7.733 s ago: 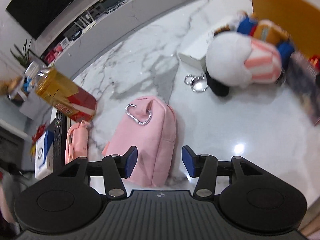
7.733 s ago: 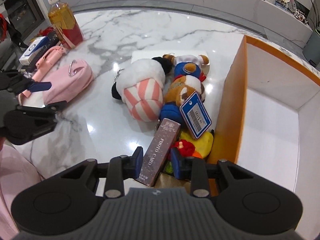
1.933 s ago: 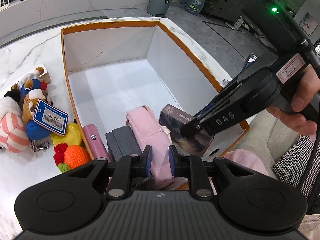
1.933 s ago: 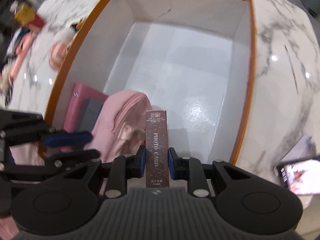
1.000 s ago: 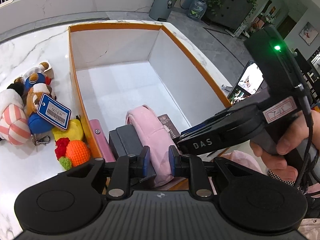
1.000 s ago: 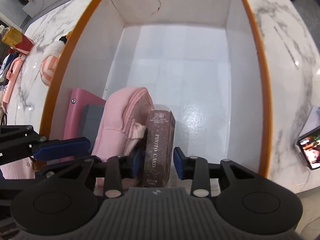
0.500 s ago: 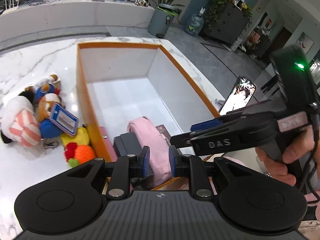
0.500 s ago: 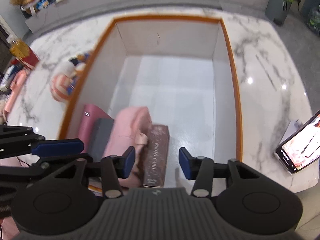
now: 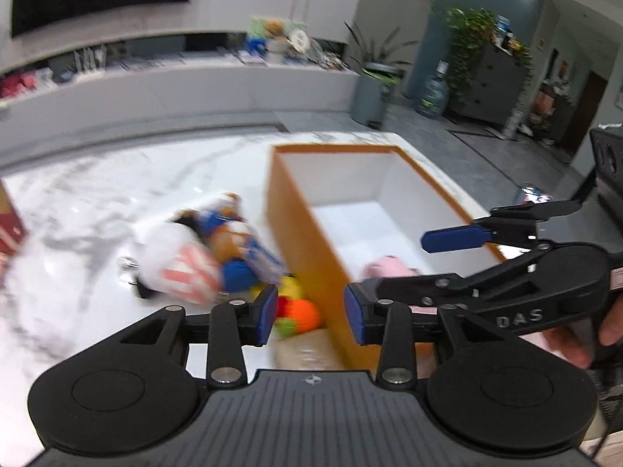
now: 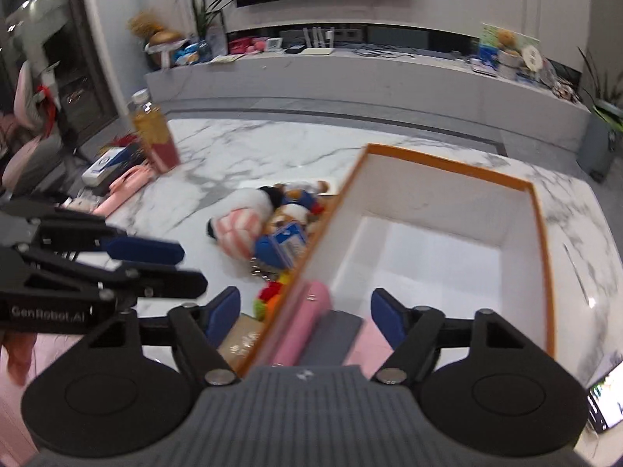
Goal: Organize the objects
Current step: 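Move the right tool to the gold gift box and grasp it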
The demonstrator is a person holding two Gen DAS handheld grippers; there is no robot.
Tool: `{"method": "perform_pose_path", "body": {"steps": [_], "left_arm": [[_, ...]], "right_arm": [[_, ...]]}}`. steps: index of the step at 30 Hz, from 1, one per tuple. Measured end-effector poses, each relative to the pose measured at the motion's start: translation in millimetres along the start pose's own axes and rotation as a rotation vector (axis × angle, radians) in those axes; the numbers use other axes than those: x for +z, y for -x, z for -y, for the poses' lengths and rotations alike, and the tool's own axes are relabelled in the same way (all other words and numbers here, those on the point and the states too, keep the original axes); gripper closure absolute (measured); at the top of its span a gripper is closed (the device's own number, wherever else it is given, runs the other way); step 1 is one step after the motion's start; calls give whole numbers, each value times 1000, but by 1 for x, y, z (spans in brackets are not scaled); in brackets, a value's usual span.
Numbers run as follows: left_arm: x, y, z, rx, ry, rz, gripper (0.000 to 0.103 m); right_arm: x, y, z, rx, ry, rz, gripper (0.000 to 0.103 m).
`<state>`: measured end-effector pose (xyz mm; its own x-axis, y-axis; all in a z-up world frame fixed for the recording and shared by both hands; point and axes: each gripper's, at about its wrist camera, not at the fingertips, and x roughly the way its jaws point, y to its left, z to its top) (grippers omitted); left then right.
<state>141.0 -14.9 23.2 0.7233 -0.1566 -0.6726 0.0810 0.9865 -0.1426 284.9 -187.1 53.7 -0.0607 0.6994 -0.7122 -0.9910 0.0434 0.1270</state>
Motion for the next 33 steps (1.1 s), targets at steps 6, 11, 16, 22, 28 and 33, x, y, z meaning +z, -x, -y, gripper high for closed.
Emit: {"method": "perform_pose_path", "body": {"steps": [6, 11, 16, 22, 28, 33], "left_arm": [[-13, 16, -26, 53, 0, 25, 46], [-25, 21, -46, 53, -4, -31, 46], [-38, 17, -60, 43, 0, -80, 47], [-46, 4, -72, 21, 0, -118, 47], [-50, -8, -70, -33, -34, -145, 47], [-49, -20, -68, -51, -77, -168, 47]], "right_arm": [[9, -20, -39, 33, 105, -46, 25], [11, -41, -59, 34, 199, -110, 30], [13, -66, -73, 30, 286, -194, 40], [16, -94, -88, 53, 440, -323, 40], [12, -119, -99, 123, 624, -495, 40], [3, -137, -106, 166, 786, -594, 40]]}}
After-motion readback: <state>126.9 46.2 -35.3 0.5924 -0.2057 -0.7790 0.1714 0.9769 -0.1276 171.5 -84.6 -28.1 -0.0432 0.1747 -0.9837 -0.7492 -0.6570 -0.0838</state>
